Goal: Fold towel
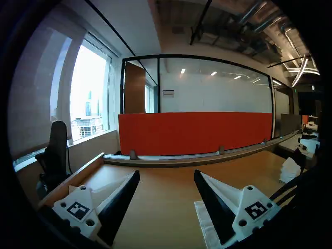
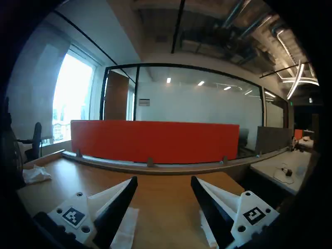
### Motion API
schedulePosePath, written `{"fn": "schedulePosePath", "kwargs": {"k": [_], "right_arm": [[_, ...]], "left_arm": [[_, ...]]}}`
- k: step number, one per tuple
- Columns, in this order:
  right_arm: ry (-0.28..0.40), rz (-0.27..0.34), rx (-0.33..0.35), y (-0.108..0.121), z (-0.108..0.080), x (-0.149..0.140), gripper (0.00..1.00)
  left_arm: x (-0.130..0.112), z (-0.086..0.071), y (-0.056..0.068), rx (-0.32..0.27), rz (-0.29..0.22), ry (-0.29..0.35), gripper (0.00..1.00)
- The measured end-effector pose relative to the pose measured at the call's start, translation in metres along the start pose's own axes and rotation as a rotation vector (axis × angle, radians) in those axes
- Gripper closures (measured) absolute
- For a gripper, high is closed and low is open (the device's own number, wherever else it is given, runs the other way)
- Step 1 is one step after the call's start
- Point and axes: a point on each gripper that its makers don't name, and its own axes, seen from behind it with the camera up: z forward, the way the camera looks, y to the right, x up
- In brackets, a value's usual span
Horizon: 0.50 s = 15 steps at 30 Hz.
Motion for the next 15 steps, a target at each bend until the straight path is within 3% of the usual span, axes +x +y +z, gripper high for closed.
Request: {"fn": "schedulePosePath", "kwargs": {"k": [6,15], "right_arm": [[-0.032,-0.034,0.039,-0.009,-0.001,0.009,0.0],[-0.138,-0.141,0.195,-0.037,-0.011,0.002,0.0]], "left_arm": [[0.011,-0.002,0.007,-0.041,0.039,-0.031,0.03],[0.002,-0.011,0.042,-0.22,0.127,-0.123,0.03]]}}
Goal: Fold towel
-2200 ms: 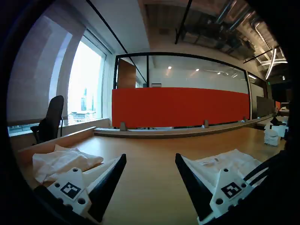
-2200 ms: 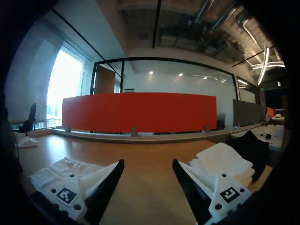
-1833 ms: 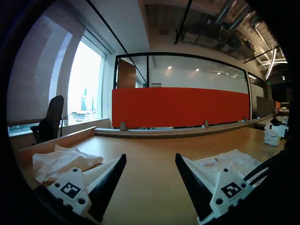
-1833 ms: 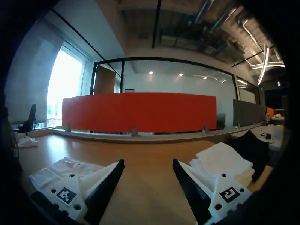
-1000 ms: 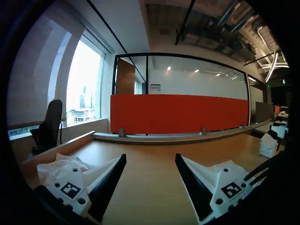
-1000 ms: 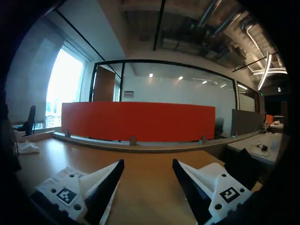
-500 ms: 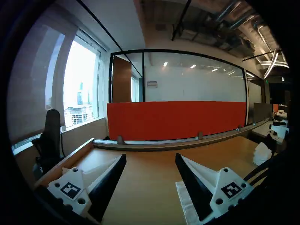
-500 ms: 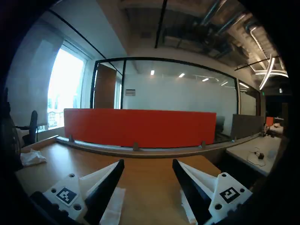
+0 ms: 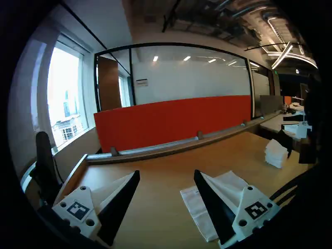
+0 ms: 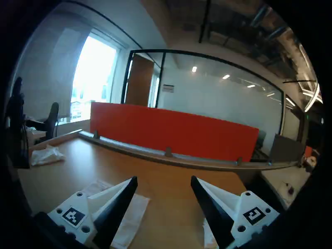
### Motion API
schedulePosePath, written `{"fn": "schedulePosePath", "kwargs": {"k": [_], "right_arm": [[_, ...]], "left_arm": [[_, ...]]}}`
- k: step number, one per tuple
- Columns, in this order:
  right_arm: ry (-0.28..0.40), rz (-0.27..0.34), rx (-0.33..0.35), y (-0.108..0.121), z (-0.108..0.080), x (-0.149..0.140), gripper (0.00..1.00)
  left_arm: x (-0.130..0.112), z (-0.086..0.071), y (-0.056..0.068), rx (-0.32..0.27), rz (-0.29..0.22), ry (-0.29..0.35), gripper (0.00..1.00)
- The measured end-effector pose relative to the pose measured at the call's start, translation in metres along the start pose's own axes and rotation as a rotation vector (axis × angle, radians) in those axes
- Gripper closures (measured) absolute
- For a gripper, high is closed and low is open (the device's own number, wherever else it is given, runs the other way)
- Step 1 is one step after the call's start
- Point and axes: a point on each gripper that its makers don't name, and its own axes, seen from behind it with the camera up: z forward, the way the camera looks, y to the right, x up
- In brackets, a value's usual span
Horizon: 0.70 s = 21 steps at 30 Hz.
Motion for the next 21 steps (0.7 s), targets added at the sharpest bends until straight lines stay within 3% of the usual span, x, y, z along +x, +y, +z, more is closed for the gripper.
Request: {"fn": "schedulePosePath", "kwargs": {"k": [8,14,21], "right_arm": [[-0.086,-0.061,0.167,-0.035,-0.002,-0.01,0.0],[-0.128,-0.083,0.228,-0.049,0.001,-0.027,0.0],[-0.187,-0.103,0.284,-0.066,0.003,-0.06,0.0]], "left_arm": [[-0.019,0.0,0.044,-0.186,0.065,-0.087,0.03],[-0.043,0.0,0.058,-0.229,0.093,-0.133,0.03],[-0.076,-0.001,0.07,-0.256,0.088,-0.182,0.03]]}}
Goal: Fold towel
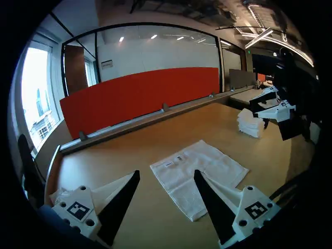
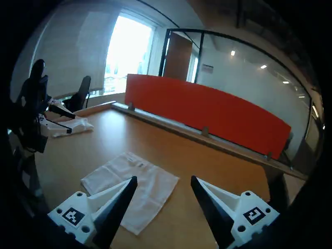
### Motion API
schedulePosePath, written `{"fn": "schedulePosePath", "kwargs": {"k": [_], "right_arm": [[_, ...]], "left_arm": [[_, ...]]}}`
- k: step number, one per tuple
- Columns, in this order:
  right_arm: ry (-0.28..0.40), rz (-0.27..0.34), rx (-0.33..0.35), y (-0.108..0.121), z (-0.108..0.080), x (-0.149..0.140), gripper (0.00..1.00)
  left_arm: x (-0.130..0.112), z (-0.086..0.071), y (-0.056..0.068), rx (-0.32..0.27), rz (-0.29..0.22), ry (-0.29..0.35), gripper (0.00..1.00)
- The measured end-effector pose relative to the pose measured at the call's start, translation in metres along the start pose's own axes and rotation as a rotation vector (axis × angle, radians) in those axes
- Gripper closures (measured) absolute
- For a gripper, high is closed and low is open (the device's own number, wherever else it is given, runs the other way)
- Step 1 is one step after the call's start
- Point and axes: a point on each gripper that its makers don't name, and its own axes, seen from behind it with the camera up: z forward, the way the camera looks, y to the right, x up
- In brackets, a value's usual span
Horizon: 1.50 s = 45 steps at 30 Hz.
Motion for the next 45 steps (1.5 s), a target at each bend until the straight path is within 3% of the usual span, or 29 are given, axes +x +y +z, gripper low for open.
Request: {"fn": "schedulePosePath", "kwargs": {"k": [31,45], "right_arm": [[-0.29,-0.04,0.184,-0.063,0.047,-0.163,0.0],[-0.396,-0.048,0.234,-0.07,0.053,-0.212,0.03]], "left_arm": [[-0.158,0.052,0.06,-0.148,-0.002,-0.333,0.03],[-0.195,0.061,0.074,-0.179,-0.039,-0.456,0.03]]}}
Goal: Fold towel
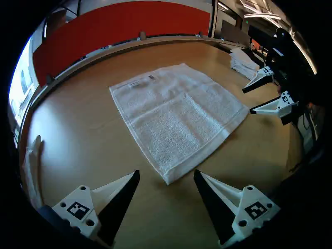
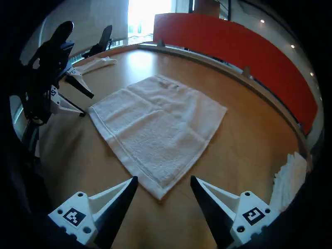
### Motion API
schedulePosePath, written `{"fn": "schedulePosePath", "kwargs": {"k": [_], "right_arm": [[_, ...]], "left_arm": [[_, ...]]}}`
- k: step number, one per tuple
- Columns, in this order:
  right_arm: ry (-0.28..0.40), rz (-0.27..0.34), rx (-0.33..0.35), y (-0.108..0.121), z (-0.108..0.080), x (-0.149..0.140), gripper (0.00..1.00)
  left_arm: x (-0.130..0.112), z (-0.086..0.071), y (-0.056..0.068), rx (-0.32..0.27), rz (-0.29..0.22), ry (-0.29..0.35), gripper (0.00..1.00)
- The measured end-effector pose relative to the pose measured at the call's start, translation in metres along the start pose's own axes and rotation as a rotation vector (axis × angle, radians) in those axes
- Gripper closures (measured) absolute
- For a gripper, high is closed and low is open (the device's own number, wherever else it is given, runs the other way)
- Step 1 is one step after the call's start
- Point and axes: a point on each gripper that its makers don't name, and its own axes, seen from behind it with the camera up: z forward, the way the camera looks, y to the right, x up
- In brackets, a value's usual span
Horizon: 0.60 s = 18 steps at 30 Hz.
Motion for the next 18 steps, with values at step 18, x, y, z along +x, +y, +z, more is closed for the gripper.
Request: {"fn": "schedulePosePath", "kwargs": {"k": [18], "right_arm": [[-0.058,-0.011,0.061,-0.005,0.007,-0.022,0.36]], "left_arm": [[-0.009,0.012,0.01,-0.008,0.05,-0.05,0.24]]}}
